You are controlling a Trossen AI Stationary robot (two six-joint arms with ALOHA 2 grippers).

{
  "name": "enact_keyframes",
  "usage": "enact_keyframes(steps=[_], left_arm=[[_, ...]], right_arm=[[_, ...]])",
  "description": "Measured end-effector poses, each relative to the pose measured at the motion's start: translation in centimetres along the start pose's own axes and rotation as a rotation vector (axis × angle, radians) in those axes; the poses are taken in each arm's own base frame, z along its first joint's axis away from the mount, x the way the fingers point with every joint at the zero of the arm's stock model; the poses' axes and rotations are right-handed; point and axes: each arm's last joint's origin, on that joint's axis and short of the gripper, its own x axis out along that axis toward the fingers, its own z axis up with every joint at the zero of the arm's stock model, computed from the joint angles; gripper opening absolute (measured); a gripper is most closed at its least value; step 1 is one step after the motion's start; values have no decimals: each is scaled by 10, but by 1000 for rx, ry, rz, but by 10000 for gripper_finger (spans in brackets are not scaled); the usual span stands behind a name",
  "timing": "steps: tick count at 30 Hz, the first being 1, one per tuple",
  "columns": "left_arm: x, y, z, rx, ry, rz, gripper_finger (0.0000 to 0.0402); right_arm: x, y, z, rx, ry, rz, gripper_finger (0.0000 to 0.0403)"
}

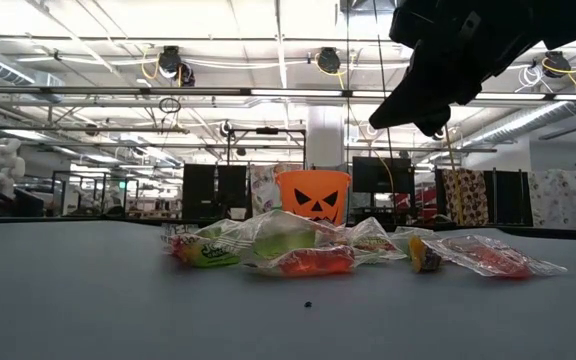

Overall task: Sort candy by brand, put in halloween buckets
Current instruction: Put the orange candy into the black bucket, then put the small orange gummy into the purple bucket

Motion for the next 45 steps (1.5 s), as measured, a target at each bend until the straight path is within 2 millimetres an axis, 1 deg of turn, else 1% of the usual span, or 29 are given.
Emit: enact_keyframes(steps=[4,10,14,18,21,31,33,35,37,39,41,43,45], left_arm=[[20,-6,-7,-38,26,65,66],[50,-4,-9,-134,35,208,70],[66,-6,-11,-154,157,216,94],[68,-4,-11,-174,181,241,109],[67,-4,-9,-203,166,238,110],[65,-4,-8,-200,162,233,110],[60,-5,-6,-190,157,217,111],[49,-12,-5,-148,135,169,111],[33,-20,-2,-103,104,129,111],[14,-27,2,-39,38,114,111],[-8,-29,6,46,-70,150,111],[-26,-27,12,154,-206,239,111],[-41,-25,18,305,-377,351,111]], right_arm=[[0,0,1,-14,-11,4,0],[0,-1,2,-22,-36,-35,0],[0,-1,3,-40,-41,-40,0],[0,0,3,-43,-44,-39,0],[0,0,3,-46,-44,-39,0],[0,0,3,-52,-44,-38,0],[0,0,3,-58,-44,-38,0],[0,0,3,-61,-44,-38,0],[0,0,4,-62,-49,-36,0],[0,0,5,-61,-58,-32,0],[0,0,5,-61,-64,-30,0],[0,1,7,-60,-77,-25,0],[0,1,8,-55,-94,-24,0]])
